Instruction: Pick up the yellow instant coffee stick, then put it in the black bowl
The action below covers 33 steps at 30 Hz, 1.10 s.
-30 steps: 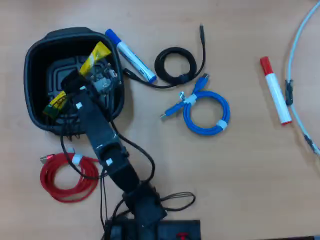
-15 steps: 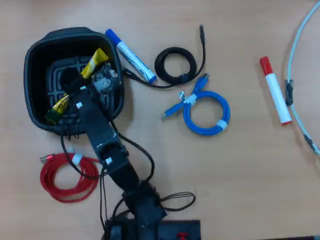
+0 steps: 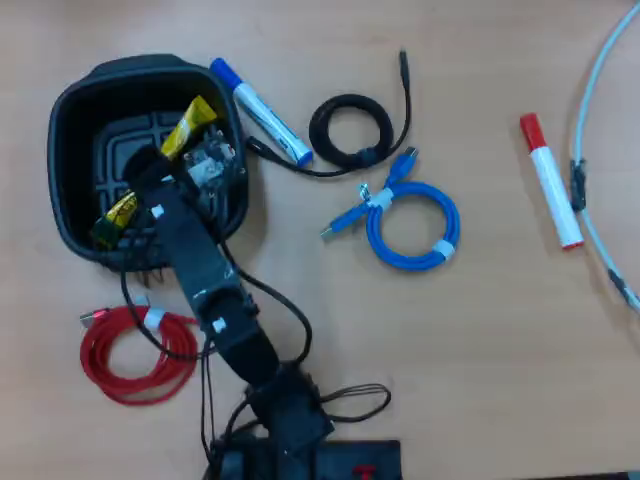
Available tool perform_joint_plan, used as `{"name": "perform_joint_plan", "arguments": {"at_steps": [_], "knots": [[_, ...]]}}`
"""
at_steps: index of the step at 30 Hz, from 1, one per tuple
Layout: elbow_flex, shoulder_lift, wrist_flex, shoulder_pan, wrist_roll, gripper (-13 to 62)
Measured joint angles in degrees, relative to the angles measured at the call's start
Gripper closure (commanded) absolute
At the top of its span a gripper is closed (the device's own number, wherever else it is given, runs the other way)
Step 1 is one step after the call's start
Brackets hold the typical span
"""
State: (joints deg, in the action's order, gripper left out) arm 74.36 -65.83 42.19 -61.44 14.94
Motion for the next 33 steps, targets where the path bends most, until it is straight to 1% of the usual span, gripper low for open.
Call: {"name": "perform_joint_plan", "arguments": {"at_steps": [5, 11, 18, 25, 29, 33], "knots": [[0.0, -6.5, 9.0, 0.0, 2.9, 29.1], [0.0, -14.4, 14.2, -0.9, 4.5, 29.1], [0.4, -23.0, 23.0, -7.6, 5.6, 28.9], [18.6, -37.1, 22.9, -18.5, 5.7, 29.3], [30.3, -46.4, 18.4, -25.5, 5.7, 29.4], [38.4, -52.6, 14.2, -30.7, 5.6, 29.4]]}}
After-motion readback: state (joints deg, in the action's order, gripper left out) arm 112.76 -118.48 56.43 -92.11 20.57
